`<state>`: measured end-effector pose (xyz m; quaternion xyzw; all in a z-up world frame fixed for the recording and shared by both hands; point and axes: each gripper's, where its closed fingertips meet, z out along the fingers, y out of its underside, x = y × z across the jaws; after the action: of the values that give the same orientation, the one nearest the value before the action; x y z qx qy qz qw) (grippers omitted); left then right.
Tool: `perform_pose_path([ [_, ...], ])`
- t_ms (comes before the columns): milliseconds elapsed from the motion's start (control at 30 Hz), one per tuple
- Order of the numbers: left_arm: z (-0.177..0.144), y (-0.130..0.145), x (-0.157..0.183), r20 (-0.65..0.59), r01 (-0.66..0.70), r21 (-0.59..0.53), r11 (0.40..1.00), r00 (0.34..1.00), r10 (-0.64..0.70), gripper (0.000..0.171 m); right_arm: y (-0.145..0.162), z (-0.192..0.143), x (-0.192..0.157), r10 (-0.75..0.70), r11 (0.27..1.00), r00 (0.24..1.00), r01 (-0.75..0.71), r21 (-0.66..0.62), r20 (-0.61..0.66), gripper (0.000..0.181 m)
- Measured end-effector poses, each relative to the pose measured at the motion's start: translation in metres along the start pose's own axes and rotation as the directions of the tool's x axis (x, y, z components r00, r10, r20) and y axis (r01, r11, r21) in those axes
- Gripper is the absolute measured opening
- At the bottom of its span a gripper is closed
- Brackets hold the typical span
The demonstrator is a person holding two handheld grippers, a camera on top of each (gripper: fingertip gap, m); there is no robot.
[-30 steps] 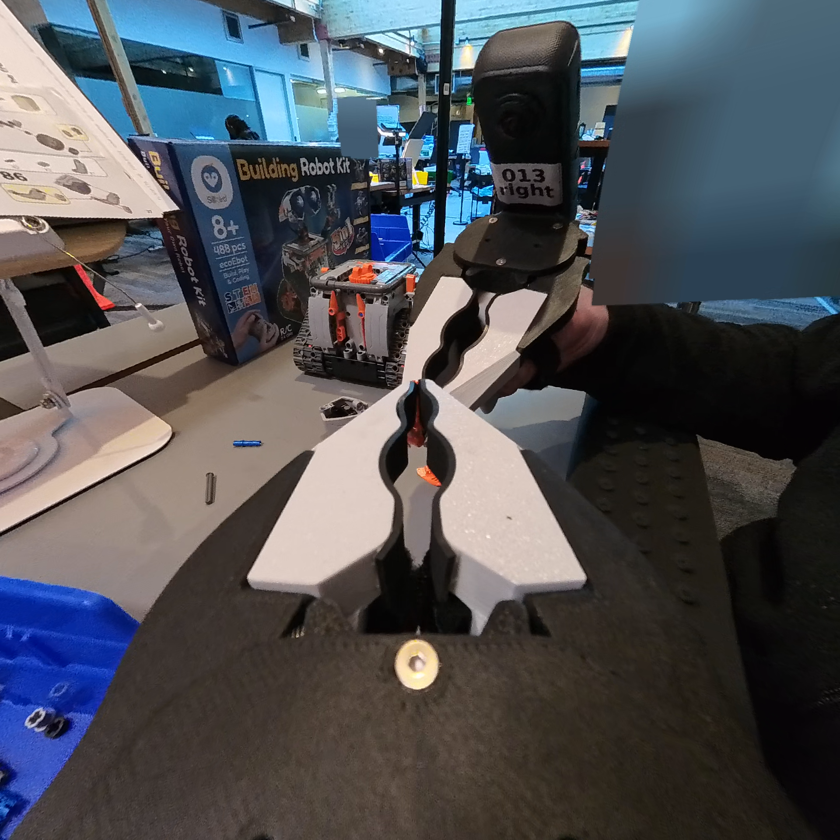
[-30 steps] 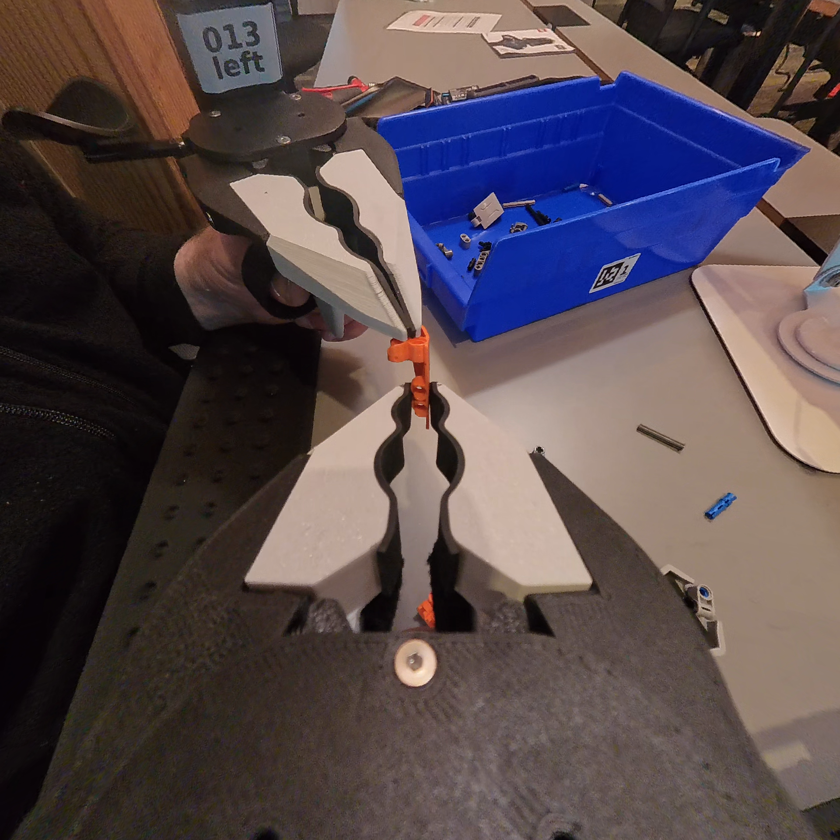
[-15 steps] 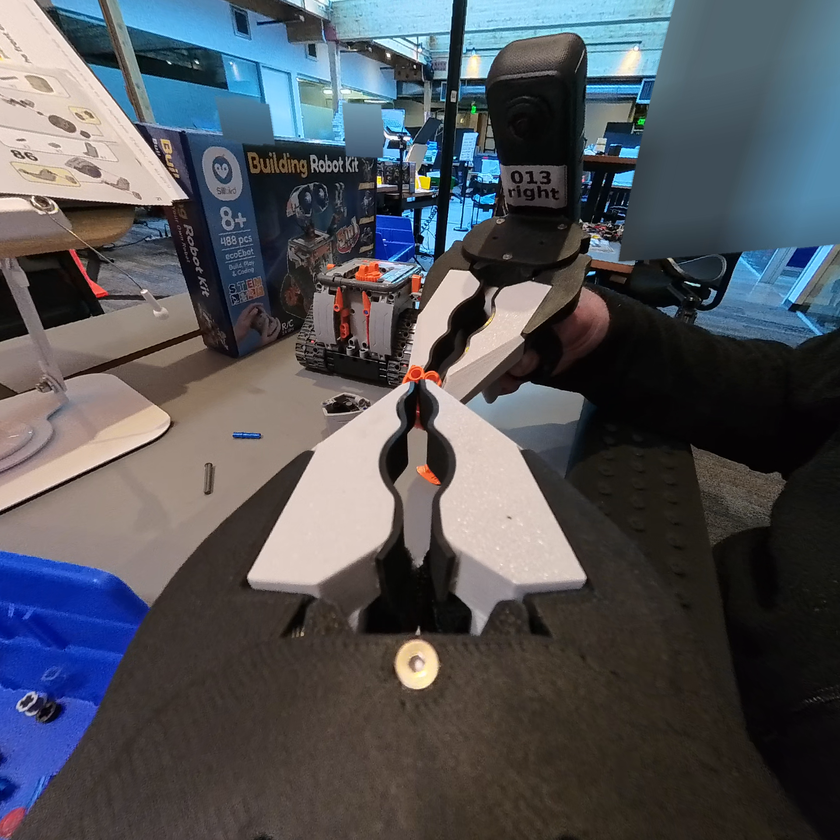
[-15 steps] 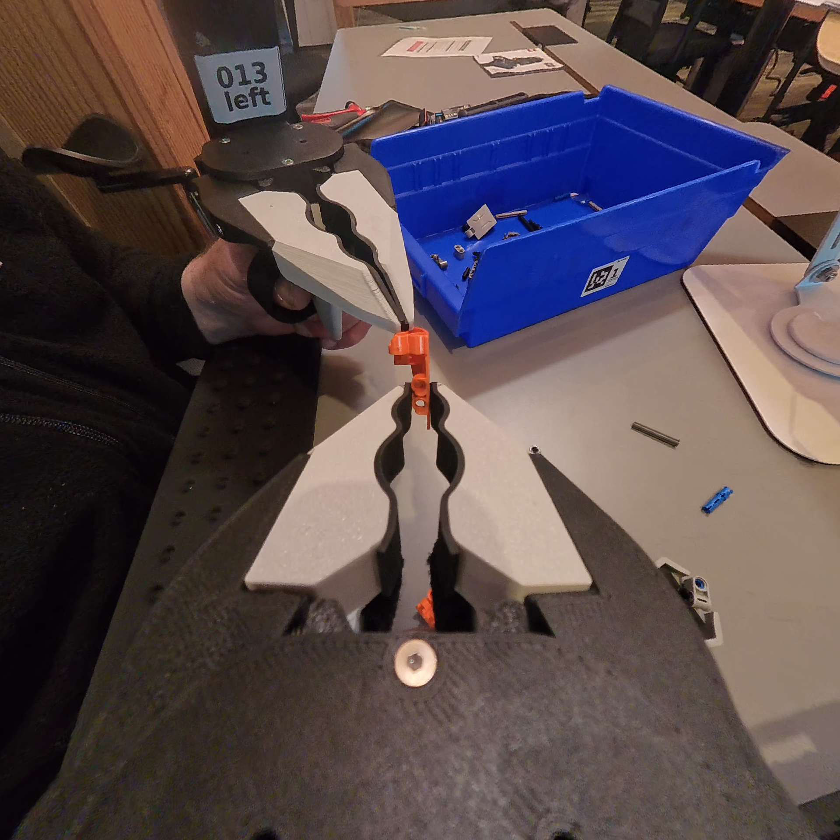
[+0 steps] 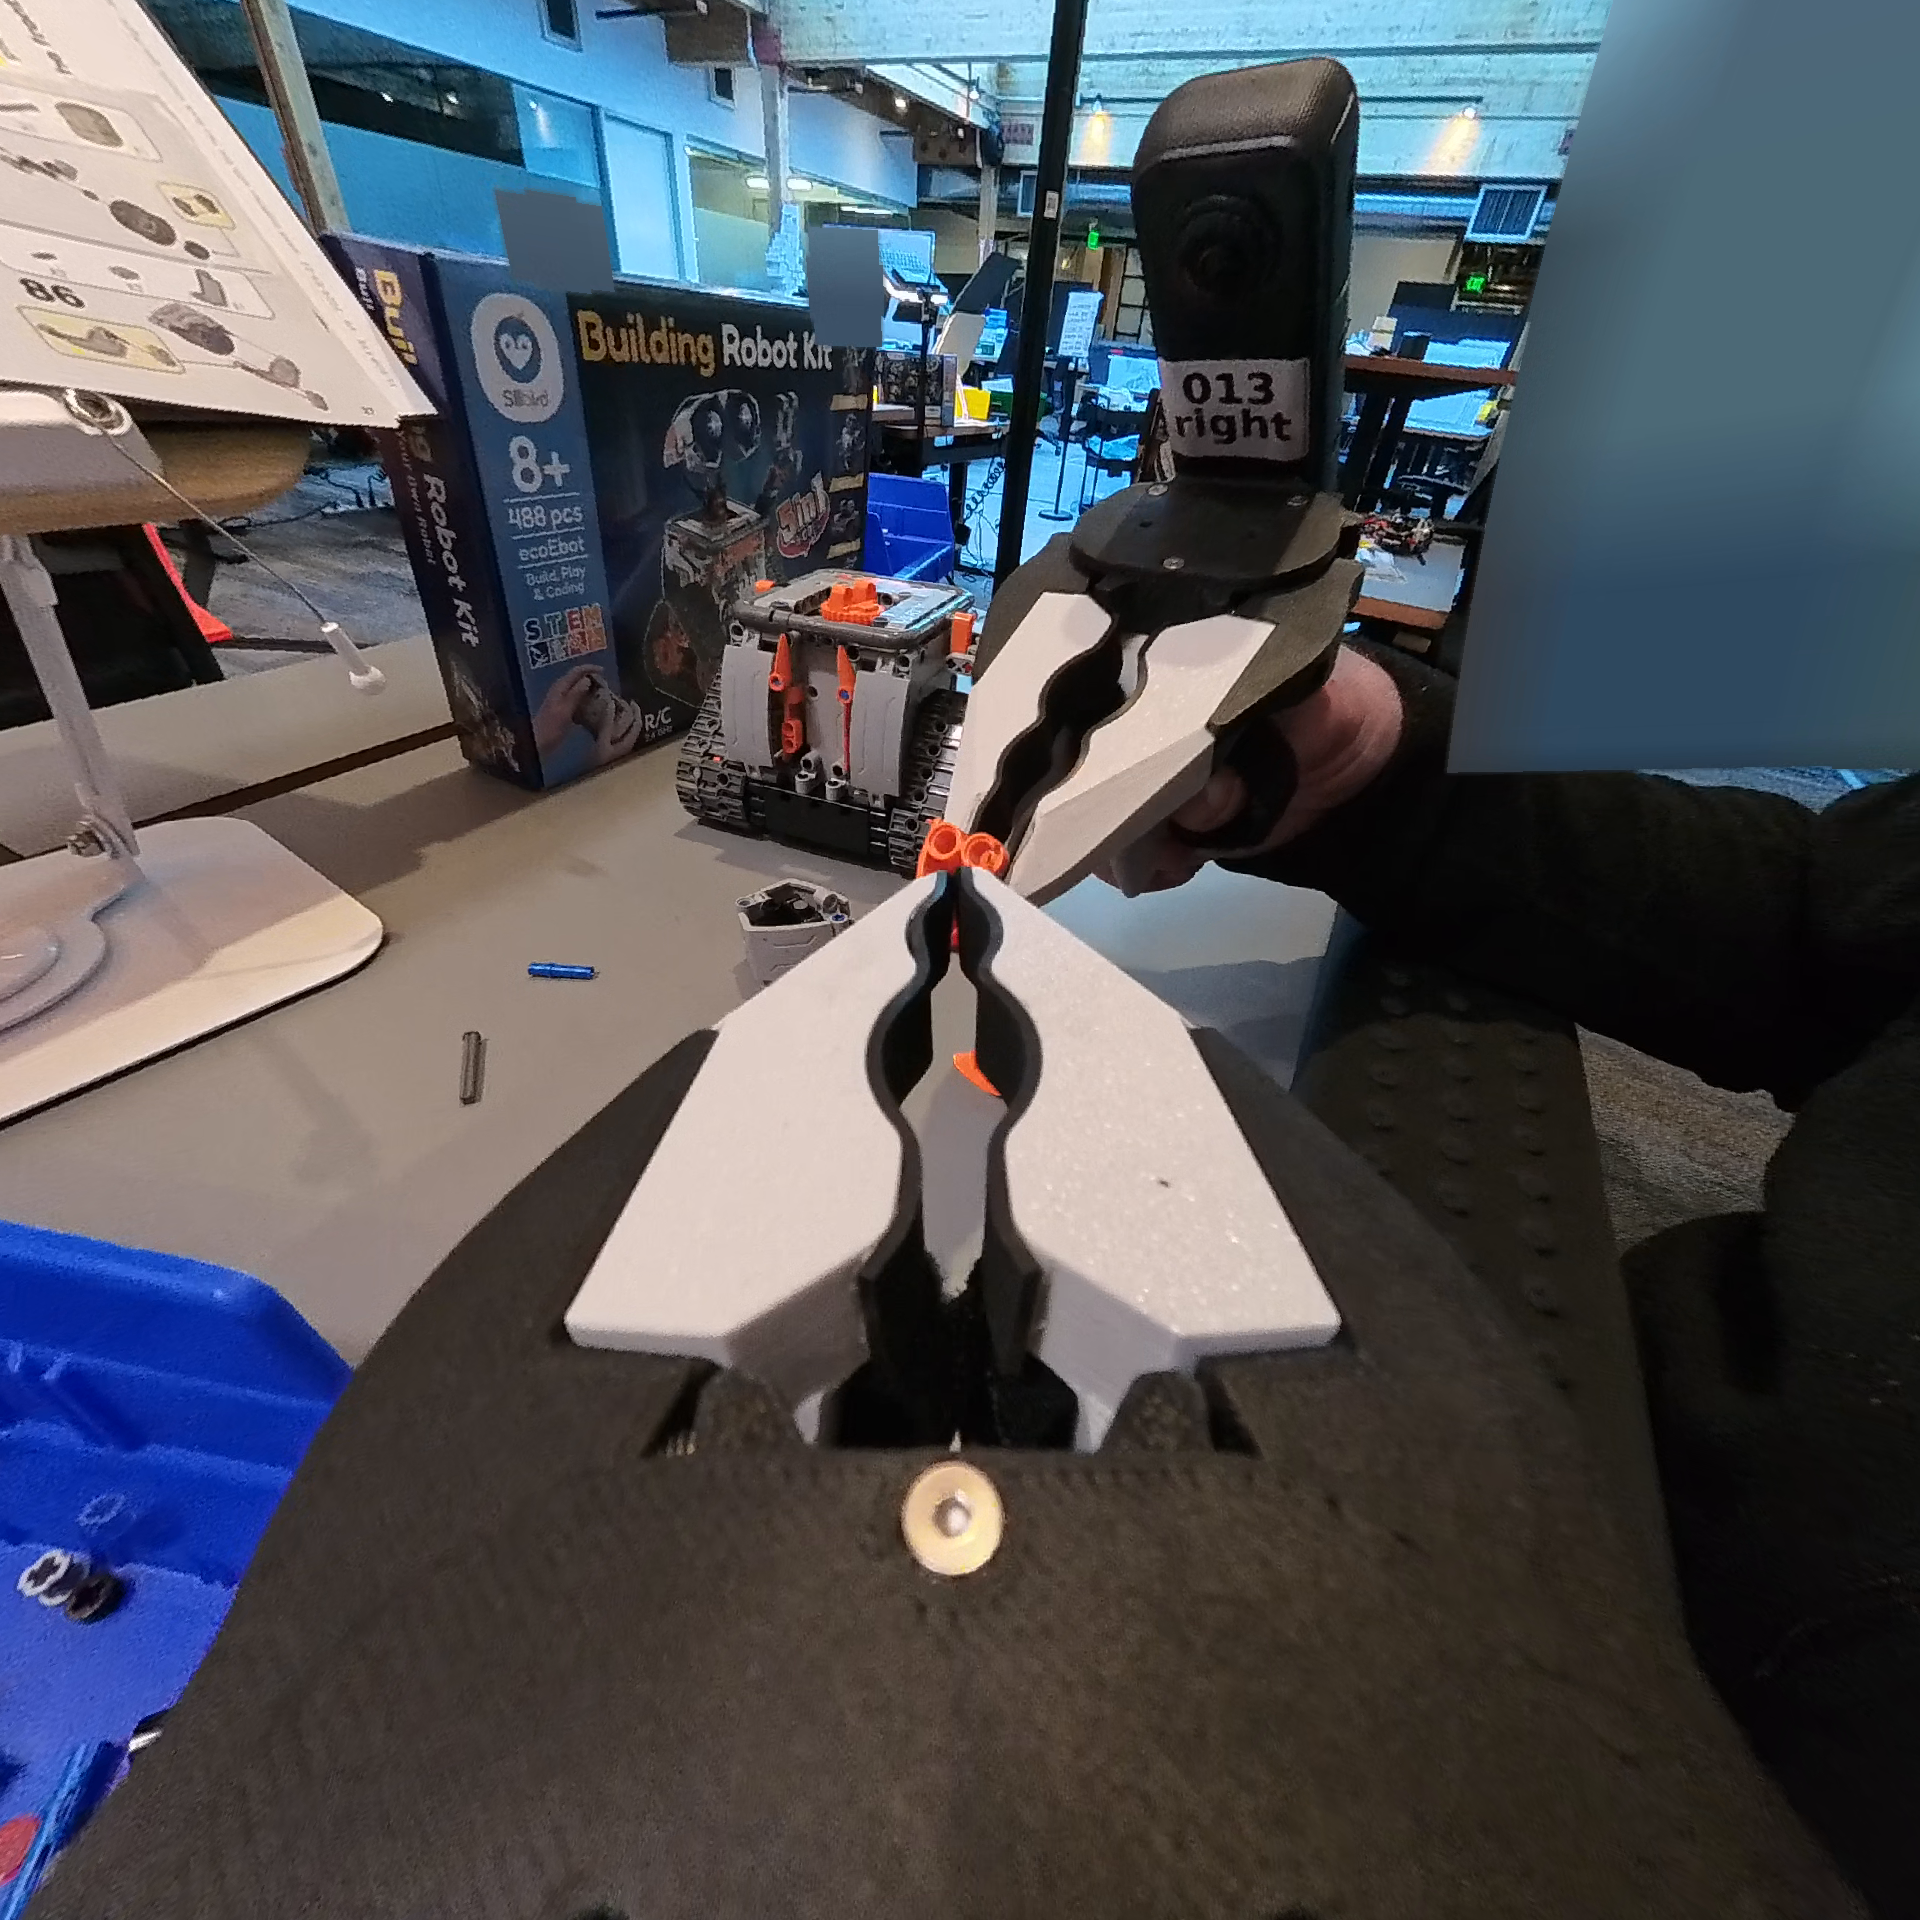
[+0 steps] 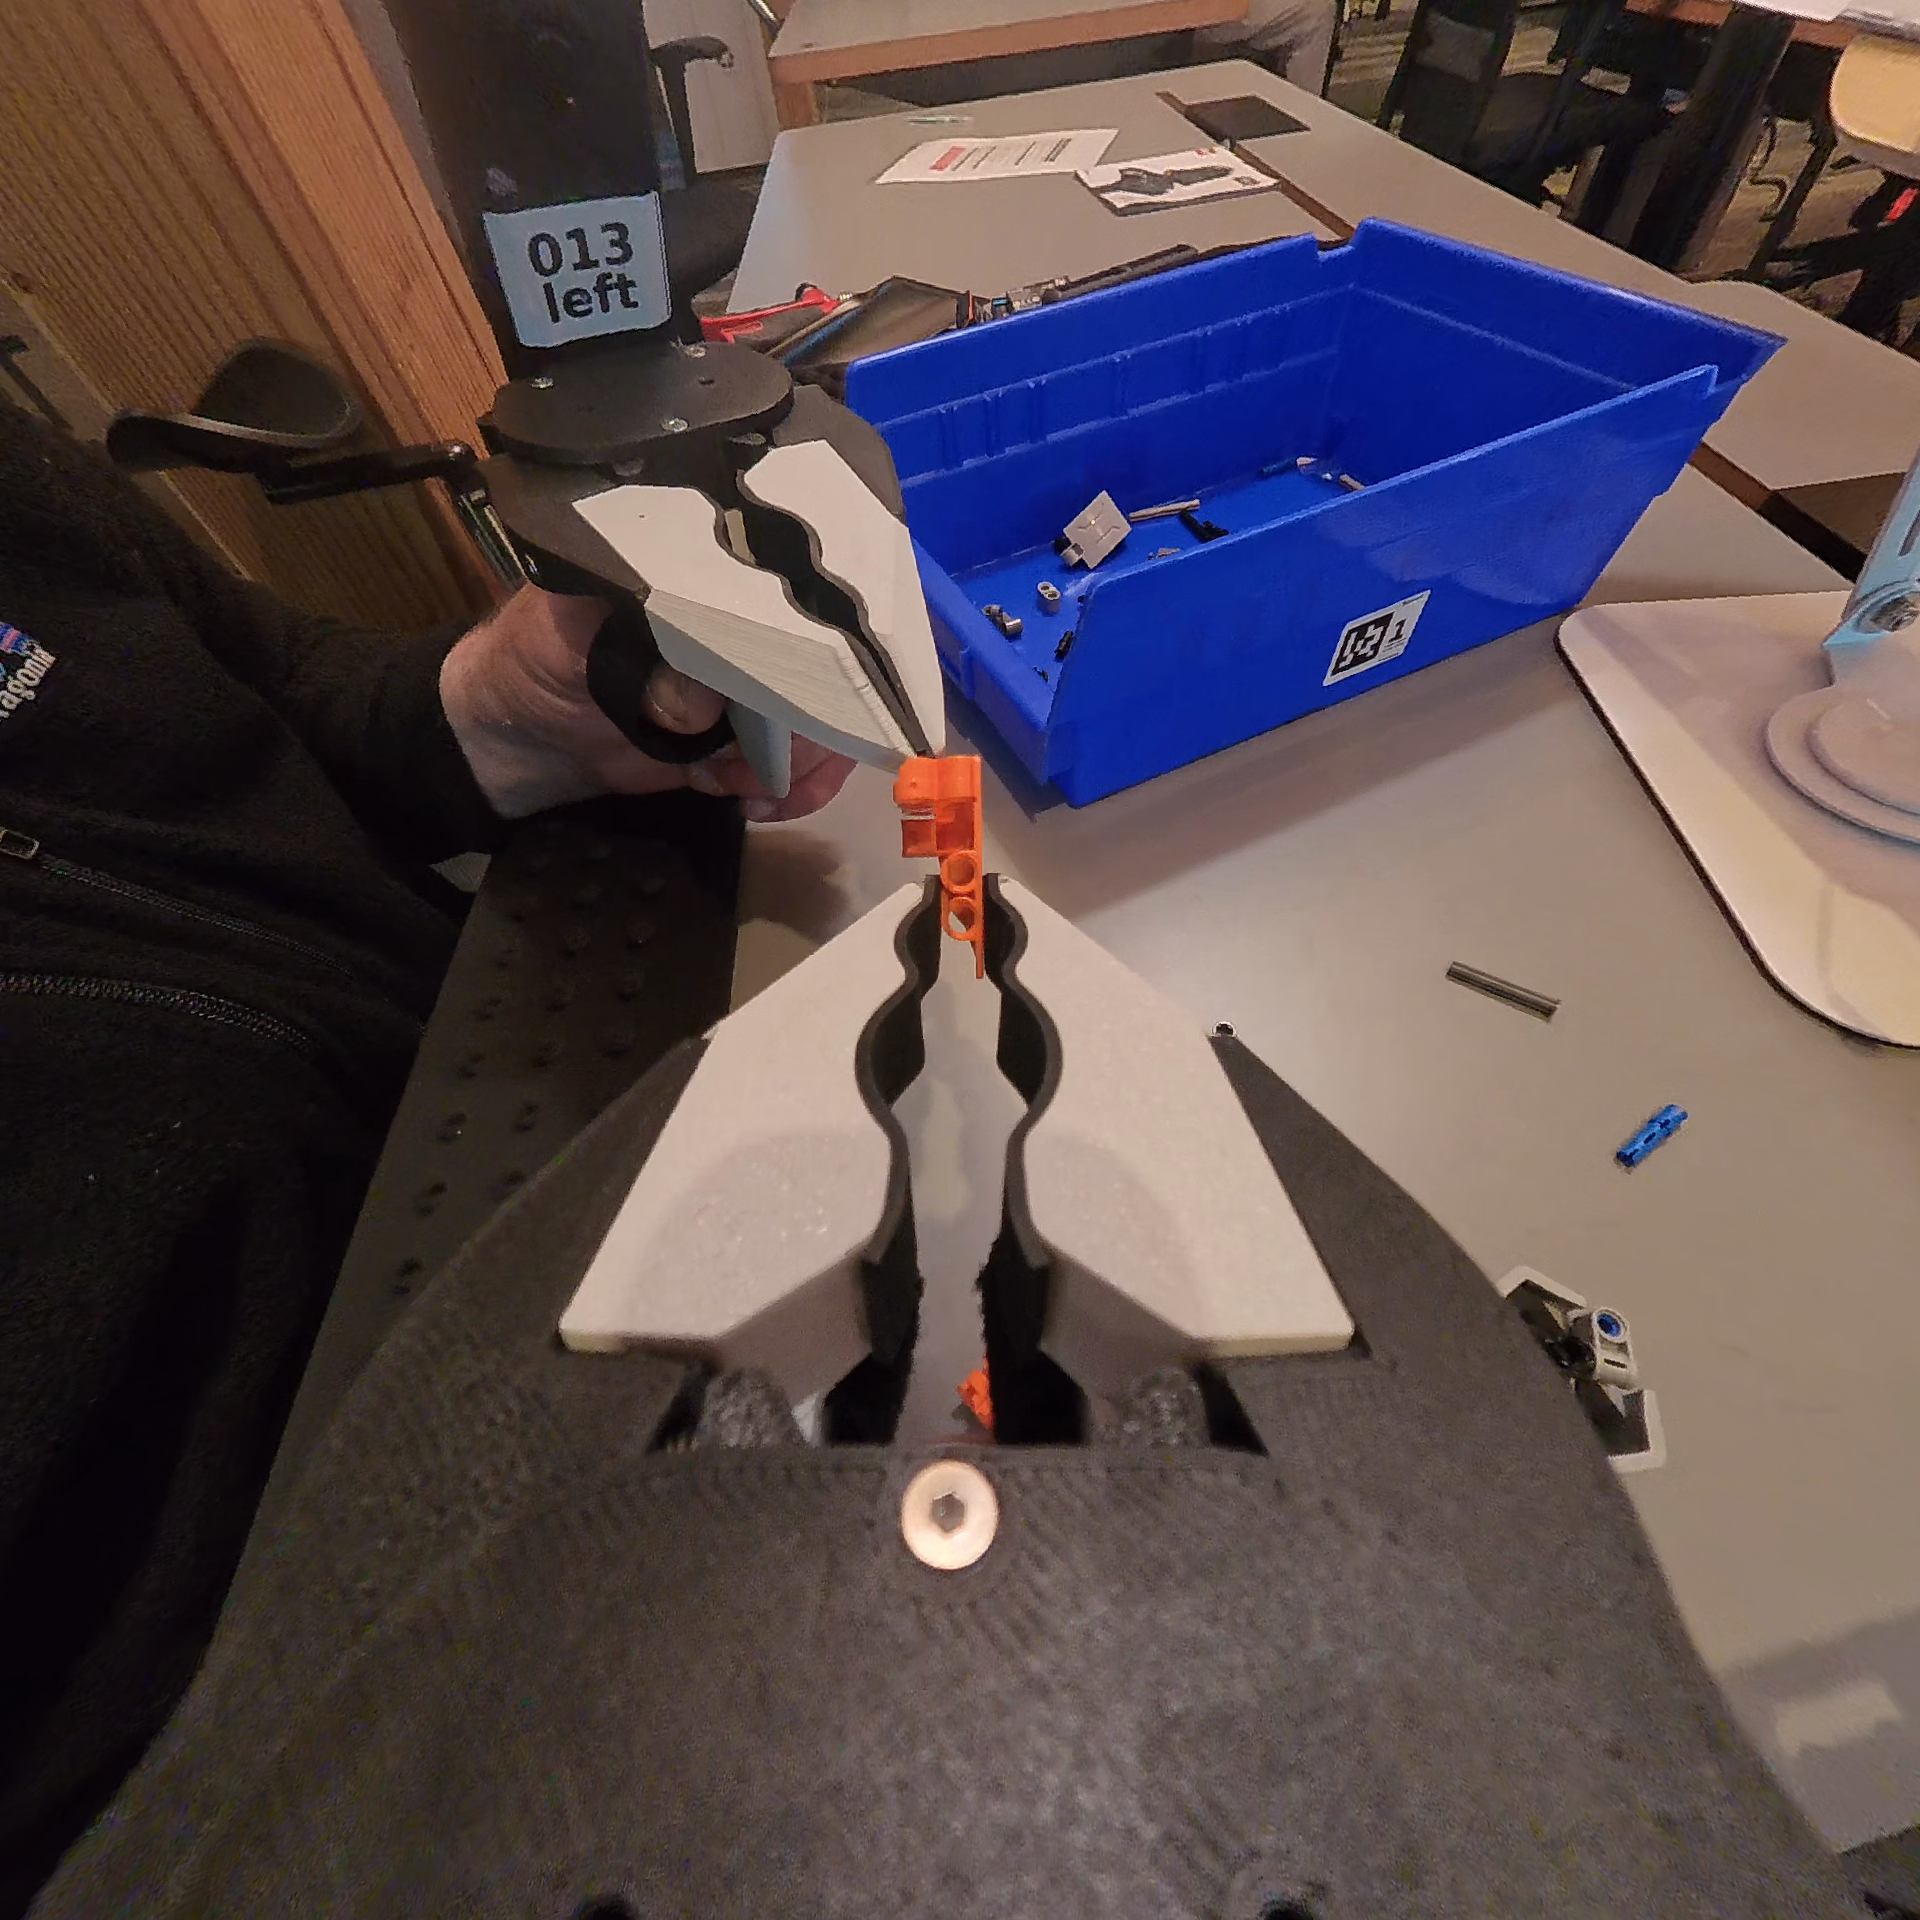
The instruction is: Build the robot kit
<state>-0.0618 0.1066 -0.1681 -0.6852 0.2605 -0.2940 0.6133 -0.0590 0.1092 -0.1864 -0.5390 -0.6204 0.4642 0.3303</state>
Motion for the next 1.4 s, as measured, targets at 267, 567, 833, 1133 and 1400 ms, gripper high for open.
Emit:
perform_pose_path([
  [267, 0.000, 0.000, 0.000, -0.008, 0.012, 0.004, 1.000, 1.000, -0.012, 0.000, -0.001, -0.001, 0.000, 0.009, 1.000, 1.000, -0.009, 0.008, 0.003, 0.004],
  [567, 0.003, 0.003, 0.001, 0.036, -0.082, -0.032, 0.996, 0.996, 0.083, 0.018, -0.002, -0.003, 0.002, 0.013, 1.000, 1.000, -0.013, 0.014, -0.011, 0.004],
  [833, 0.002, 0.003, -0.003, 0.079, -0.107, -0.043, 0.993, 0.991, 0.110, 0.016, -0.003, -0.003, 0.001, -0.001, 1.000, 1.000, 0.002, 0.010, -0.016, 0.004],
  [1133, 0.002, 0.001, -0.002, 0.092, -0.130, -0.038, 0.991, 0.987, 0.133, 0.024, -0.002, -0.002, -0.001, -0.026, 1.000, 0.999, 0.026, -0.004, -0.020, 0.004],
  [1400, 0.007, 0.008, 0.004, 0.038, -0.099, -0.062, 0.993, 0.994, 0.101, 0.013, -0.005, -0.002, -0.006, -0.047, 0.999, 0.999, 0.047, 0.008, -0.003, 0.004],
])
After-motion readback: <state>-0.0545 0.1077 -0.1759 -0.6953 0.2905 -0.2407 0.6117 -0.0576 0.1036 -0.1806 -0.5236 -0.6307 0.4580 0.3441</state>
